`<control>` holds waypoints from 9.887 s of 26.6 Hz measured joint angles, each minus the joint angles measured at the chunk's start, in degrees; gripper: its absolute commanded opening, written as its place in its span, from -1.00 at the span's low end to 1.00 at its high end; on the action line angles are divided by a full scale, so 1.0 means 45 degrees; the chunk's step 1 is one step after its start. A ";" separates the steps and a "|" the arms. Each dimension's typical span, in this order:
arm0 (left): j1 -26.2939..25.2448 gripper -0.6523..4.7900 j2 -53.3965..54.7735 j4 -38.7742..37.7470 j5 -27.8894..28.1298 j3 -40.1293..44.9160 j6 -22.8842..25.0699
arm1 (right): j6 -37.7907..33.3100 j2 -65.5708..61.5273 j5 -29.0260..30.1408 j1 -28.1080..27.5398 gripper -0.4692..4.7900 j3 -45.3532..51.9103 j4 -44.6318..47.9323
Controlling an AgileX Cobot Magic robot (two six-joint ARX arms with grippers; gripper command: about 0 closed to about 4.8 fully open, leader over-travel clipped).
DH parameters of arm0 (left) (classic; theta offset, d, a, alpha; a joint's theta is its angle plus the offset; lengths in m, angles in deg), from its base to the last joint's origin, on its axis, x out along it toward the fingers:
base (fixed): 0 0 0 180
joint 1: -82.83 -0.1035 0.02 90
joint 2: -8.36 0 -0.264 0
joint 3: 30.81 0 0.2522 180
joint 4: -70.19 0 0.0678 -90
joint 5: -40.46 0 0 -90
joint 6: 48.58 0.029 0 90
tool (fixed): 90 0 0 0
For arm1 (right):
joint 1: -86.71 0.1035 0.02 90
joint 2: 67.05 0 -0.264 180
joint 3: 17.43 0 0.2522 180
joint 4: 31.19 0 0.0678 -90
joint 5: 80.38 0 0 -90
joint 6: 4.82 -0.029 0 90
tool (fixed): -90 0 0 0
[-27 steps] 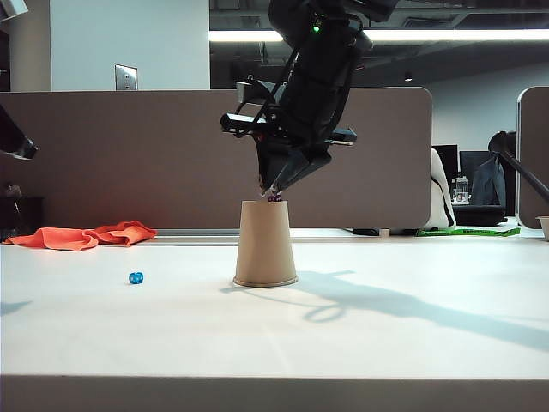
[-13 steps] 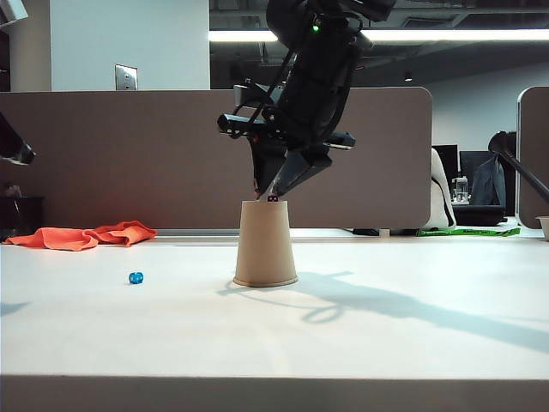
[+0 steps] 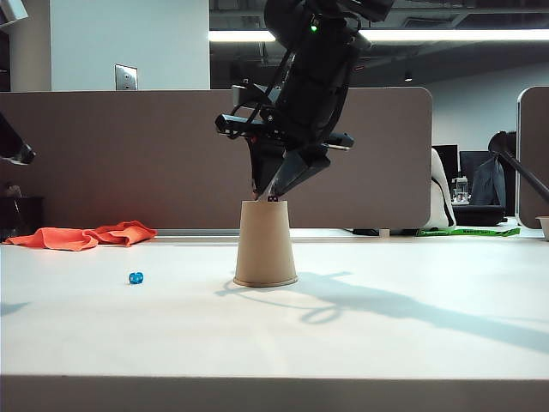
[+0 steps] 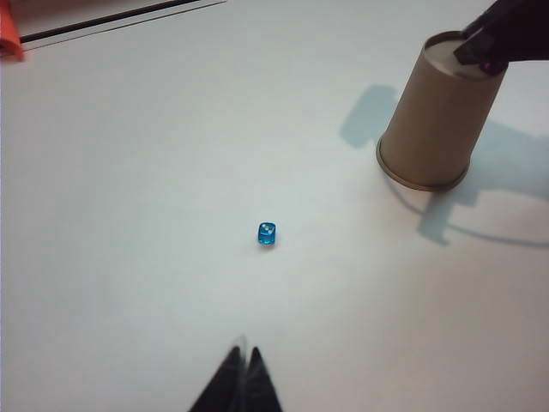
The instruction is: Throw the dice onto the paper cup, compare its value with the values of the other dice on the table, place the die with the higher value on the paper cup, and take no action if both dice have the same value.
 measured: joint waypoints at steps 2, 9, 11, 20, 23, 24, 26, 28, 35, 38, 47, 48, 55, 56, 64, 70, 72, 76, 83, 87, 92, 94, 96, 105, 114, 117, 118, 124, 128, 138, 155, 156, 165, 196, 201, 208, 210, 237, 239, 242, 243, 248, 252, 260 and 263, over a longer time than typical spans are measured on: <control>0.0000 -0.78 0.0005 0.0000 0.0000 0.0000 0.0000 | 0.0000 -0.0078 -0.0005 0.0000 -0.36 0.0000 -0.0015; 0.0000 -0.78 0.0005 -0.0034 0.0000 0.0000 0.0005 | 0.0000 -0.0243 -0.0010 0.0005 -0.38 -0.0034 -0.0005; 0.0000 -0.78 0.0005 -0.0034 0.0000 0.0000 0.0000 | 0.0000 -0.0257 -0.0010 0.0015 -0.42 -0.0039 0.0024; 0.0000 -0.78 0.0005 -0.0039 0.0005 0.0000 0.0000 | 0.0000 -0.0267 -0.0010 0.0010 -0.67 -0.0053 0.0034; 0.0000 -0.78 0.0005 -0.0039 0.0000 0.0000 0.0000 | 0.0000 -0.0267 -0.0010 0.0015 -0.67 -0.0053 0.0039; 0.0000 -0.78 0.0005 -0.0039 0.0000 0.0000 0.0000 | 0.0000 -0.0267 -0.0010 0.0015 -0.67 -0.0053 0.0039; 0.0000 -0.78 0.0005 -0.0034 0.0000 0.0000 0.0005 | 0.0000 -0.0267 -0.0010 0.0015 -0.67 -0.0063 0.0044; 0.0000 -0.78 0.0005 -0.0039 0.0005 0.0000 0.0000 | 0.0000 -0.0257 -0.0010 0.0010 -0.67 -0.0068 0.0044; 0.0000 -0.78 0.0005 -0.0034 0.0005 0.0000 0.0005 | 0.0000 0.0272 -0.0209 -0.0005 -0.67 -0.0049 0.0238; 0.0000 -0.78 0.0005 -0.0039 0.0005 0.0000 0.0005 | 0.0005 0.0403 -0.0403 -0.0024 -0.67 -0.0058 0.0393; 0.0000 -0.78 0.0000 -0.0034 0.0005 0.0000 0.0005 | 0.0053 0.0408 -0.2642 -0.0364 -0.67 -0.0092 0.0228; 0.0000 -0.78 0.0005 -0.0039 0.0005 0.0000 0.0000 | 0.0053 0.0408 -0.2846 -0.0442 -0.67 -0.0092 0.0243; 0.0000 -0.78 0.0005 -0.0039 0.0000 0.0000 0.0000 | 0.0039 0.0160 -0.2730 -0.1394 -0.67 -0.0092 0.0583; 0.0000 -0.78 0.0000 -0.0034 -0.0005 0.0000 0.0005 | 0.0029 0.0073 -0.2540 -0.1515 -0.67 -0.0087 0.0559; 0.0000 -0.78 0.0005 -0.0039 0.0000 0.0000 0.0000 | -0.0005 -0.0170 -0.1239 -0.1880 -0.65 -0.0078 -0.0291; 0.0000 -0.78 0.0005 -0.0044 0.0000 0.0000 0.0000 | -0.0005 -0.0408 -0.1185 -0.1904 -0.64 -0.0078 -0.0287; 0.0000 -0.78 0.0005 -0.0044 0.0000 0.0005 0.0000 | -0.0005 -0.0539 -0.1190 -0.1909 -0.58 -0.0083 -0.0253; 0.0000 -0.78 0.0005 -0.0044 0.0000 0.0000 0.0000 | -0.0005 -0.0894 -0.1185 -0.1919 -0.49 -0.0078 -0.0160; 0.0000 -0.78 0.0005 -0.0044 0.0000 0.0000 0.0000 | -0.0010 -0.0913 -0.1190 -0.1919 -0.28 -0.0083 0.0029; 0.0000 -0.78 0.0005 -0.0044 0.0000 0.0005 0.0000 | -0.0010 -0.0913 -0.1190 -0.1919 -0.25 -0.0083 0.0049; 0.0000 -0.78 0.0005 -0.0044 0.0000 0.0000 0.0000 | -0.0010 -0.0913 -0.1190 -0.1919 -0.09 -0.0083 0.0053; 0.0000 -0.78 0.0005 -0.0044 -0.0005 0.0000 0.0000 | -0.0010 -0.0913 -0.1190 -0.1919 -0.08 -0.0083 0.0058; 0.0000 -0.78 0.0005 -0.0044 0.0000 0.0000 0.0000 | -0.0005 -0.0913 -0.1190 -0.1919 0.01 -0.0083 0.0058; 0.0000 -0.78 0.0005 -0.0044 0.0000 0.0000 0.0000 | -0.0005 -0.0913 -0.1457 -0.1919 0.60 -0.0083 0.0155; 0.0000 -0.78 0.0005 -0.0044 0.0000 0.0000 0.0000 | -0.0010 -0.0913 -0.1462 -0.1919 0.63 -0.0083 0.0185; 0.0000 -0.78 0.0015 -0.0044 0.0000 0.0000 0.0000 | -0.0010 -0.0913 -0.1462 -0.1919 0.58 -0.0083 0.0189; 0.0000 -0.78 0.0015 -0.0044 0.0000 0.0000 0.0000 | -0.0010 -0.0913 -0.1462 -0.1919 0.49 -0.0083 0.0185; 0.0000 -0.78 0.0015 -0.0044 0.0000 0.0000 0.0000 | -0.0005 -0.0913 -0.1491 -0.1919 -0.64 -0.0083 0.0034; 0.0000 -0.78 0.0015 -0.0044 0.0000 0.0000 0.0000 | -0.0005 -0.0913 -0.1540 -0.1919 -0.82 -0.0083 -0.0447; 0.0000 -0.78 0.0015 -0.0049 0.0000 0.0000 0.0005 | 0.0102 -0.0913 -0.2822 -0.1923 -0.82 -0.0083 -0.0894; 0.0000 -0.78 0.0044 -0.0034 0.0000 0.0000 0.0049 | 0.0335 0.1039 -0.1671 -0.2346 -0.82 -0.0092 -0.2715; 0.0000 -0.78 0.0044 -0.0034 -0.0005 0.0000 0.0049 | 0.0340 0.1258 -0.1666 -0.2424 -0.82 -0.0083 -0.2977; 0.0000 -0.78 0.0044 -0.0029 -0.0024 0.0000 0.0005 | 0.0325 0.3220 -0.1447 -0.2861 -0.82 0.1156 -0.4167; 0.0005 -0.31 0.6533 0.5877 -0.3298 0.0019 0.3439 | 0.0049 0.4979 -0.1428 -0.3011 -0.82 0.3963 -0.0729; 0.0005 -0.31 0.7320 0.6368 -0.3419 0.0019 0.3434 | 0.0049 0.4979 -0.1428 -0.3011 -0.82 0.3963 -0.0738; 0.0005 -0.30 0.7645 0.7616 -0.3424 0.0015 0.3881 | 0.0044 0.4979 -0.1423 -0.3011 -0.82 0.3959 -0.0748; 0.0005 -0.30 0.7975 0.7849 -0.3424 0.0015 0.4012 | 0.0049 0.4979 -0.1423 -0.3011 -0.82 0.3959 -0.0748; 0.0563 -0.28 1.0083 0.9505 -0.1987 -0.0335 0.4585 | 0.0049 0.4979 -0.1379 -0.3007 -0.82 0.3963 -0.0753; 0.0568 -0.28 1.0083 0.9787 -0.1753 -0.0340 0.4585 | 0.0044 0.4979 -0.1336 -0.3011 -0.82 0.3963 -0.0753; 0.0563 -0.28 1.0083 1.0015 -0.1540 -0.0350 0.4585 | 0.0039 0.4979 -0.1175 -0.3011 -0.82 0.3963 -0.0753; 0.0563 -0.28 1.0103 0.9942 -0.1535 -0.0452 0.4580 | 0.0015 0.4979 -0.1103 -0.3011 -0.82 0.3963 -0.0748; 0.0563 -0.28 1.0593 1.0015 -0.1501 -0.1195 0.4206 | 0.0000 0.4979 -0.1083 -0.3007 -0.82 0.3963 -0.0748; 0.0563 -0.28 1.0705 0.9933 -0.1613 -0.1409 0.3993 | 0.0000 0.4979 -0.1083 -0.3011 -0.82 0.3963 -0.0748; 0.0563 -0.28 1.0841 0.9389 -0.2016 -0.1413 0.4051 | 0.0000 0.4979 -0.1083 -0.3011 -0.82 0.3963 -0.0743; 0.0563 -0.28 1.1103 0.9287 -0.2229 -0.1413 0.4051 | 0.0000 0.4979 -0.1083 -0.3011 -0.82 0.3963 -0.0748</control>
